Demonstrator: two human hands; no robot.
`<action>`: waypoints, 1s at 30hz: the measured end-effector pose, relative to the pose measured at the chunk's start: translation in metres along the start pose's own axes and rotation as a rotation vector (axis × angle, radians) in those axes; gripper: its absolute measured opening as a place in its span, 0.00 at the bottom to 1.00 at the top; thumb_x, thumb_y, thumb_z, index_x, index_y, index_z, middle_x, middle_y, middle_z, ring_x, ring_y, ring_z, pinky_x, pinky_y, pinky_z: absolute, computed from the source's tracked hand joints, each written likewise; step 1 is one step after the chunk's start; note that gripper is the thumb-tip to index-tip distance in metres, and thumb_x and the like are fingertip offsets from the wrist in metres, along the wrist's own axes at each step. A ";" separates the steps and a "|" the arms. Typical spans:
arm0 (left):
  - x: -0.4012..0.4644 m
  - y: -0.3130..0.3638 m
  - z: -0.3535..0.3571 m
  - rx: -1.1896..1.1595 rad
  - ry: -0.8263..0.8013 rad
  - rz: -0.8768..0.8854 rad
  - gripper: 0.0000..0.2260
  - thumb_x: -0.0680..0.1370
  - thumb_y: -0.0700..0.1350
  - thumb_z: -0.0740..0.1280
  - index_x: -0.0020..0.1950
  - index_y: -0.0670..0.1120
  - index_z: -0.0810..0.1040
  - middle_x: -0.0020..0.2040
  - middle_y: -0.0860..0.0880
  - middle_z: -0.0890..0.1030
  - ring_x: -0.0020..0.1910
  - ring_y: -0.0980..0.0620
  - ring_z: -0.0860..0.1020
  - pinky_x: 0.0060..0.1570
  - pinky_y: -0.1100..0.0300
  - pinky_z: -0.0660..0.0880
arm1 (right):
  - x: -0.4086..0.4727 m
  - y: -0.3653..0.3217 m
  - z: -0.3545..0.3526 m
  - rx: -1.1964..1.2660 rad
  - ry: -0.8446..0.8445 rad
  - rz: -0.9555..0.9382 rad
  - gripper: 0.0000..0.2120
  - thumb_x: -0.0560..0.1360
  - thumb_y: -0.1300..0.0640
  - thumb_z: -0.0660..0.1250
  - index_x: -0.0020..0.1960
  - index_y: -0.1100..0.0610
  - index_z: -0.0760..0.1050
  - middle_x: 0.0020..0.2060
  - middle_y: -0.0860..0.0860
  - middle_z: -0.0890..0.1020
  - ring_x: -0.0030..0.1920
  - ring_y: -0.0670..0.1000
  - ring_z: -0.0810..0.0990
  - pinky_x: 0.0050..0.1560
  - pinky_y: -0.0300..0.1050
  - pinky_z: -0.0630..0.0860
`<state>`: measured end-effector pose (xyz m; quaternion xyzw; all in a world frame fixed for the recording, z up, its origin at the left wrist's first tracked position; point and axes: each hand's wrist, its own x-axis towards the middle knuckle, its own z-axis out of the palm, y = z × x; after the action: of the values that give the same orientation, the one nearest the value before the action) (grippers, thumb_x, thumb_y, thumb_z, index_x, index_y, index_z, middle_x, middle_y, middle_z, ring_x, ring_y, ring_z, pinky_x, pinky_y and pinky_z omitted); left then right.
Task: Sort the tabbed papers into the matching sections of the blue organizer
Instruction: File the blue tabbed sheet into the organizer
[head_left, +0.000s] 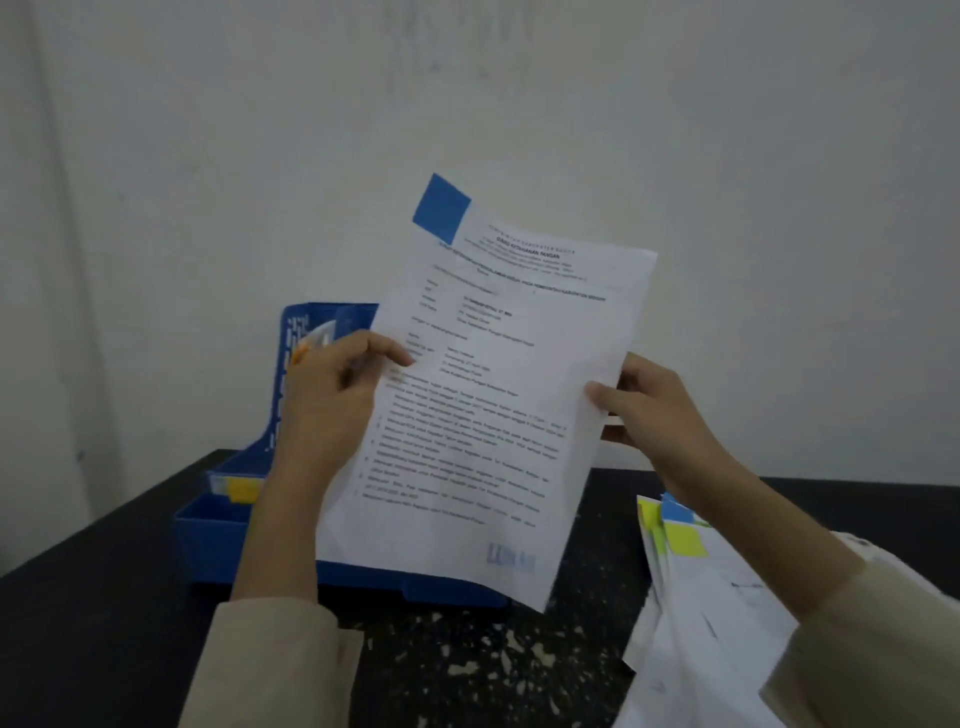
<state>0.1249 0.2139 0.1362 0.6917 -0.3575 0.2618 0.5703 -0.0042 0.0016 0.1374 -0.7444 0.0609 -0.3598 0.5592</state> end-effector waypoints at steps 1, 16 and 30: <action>0.000 -0.003 -0.009 0.016 0.043 -0.027 0.15 0.79 0.35 0.60 0.41 0.52 0.81 0.42 0.49 0.81 0.40 0.45 0.76 0.38 0.60 0.72 | 0.002 0.000 0.011 -0.009 -0.040 -0.024 0.11 0.78 0.64 0.60 0.50 0.49 0.75 0.45 0.43 0.81 0.45 0.43 0.80 0.42 0.39 0.79; -0.015 -0.021 -0.094 0.185 0.394 -0.207 0.18 0.78 0.33 0.61 0.44 0.55 0.82 0.48 0.56 0.80 0.46 0.58 0.77 0.48 0.65 0.74 | 0.032 0.038 0.118 -0.124 -0.248 -0.043 0.23 0.78 0.51 0.63 0.72 0.48 0.64 0.73 0.50 0.58 0.72 0.52 0.60 0.68 0.44 0.62; 0.020 0.024 -0.056 0.665 0.330 0.089 0.17 0.75 0.33 0.59 0.54 0.48 0.83 0.56 0.46 0.82 0.49 0.48 0.78 0.48 0.61 0.73 | 0.025 0.061 0.106 -0.034 -0.207 -0.054 0.28 0.78 0.54 0.64 0.75 0.48 0.58 0.72 0.49 0.65 0.68 0.50 0.67 0.68 0.52 0.68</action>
<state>0.1206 0.2620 0.1781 0.7713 -0.1858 0.4962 0.3525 0.0973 0.0503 0.0835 -0.7884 -0.0112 -0.2950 0.5397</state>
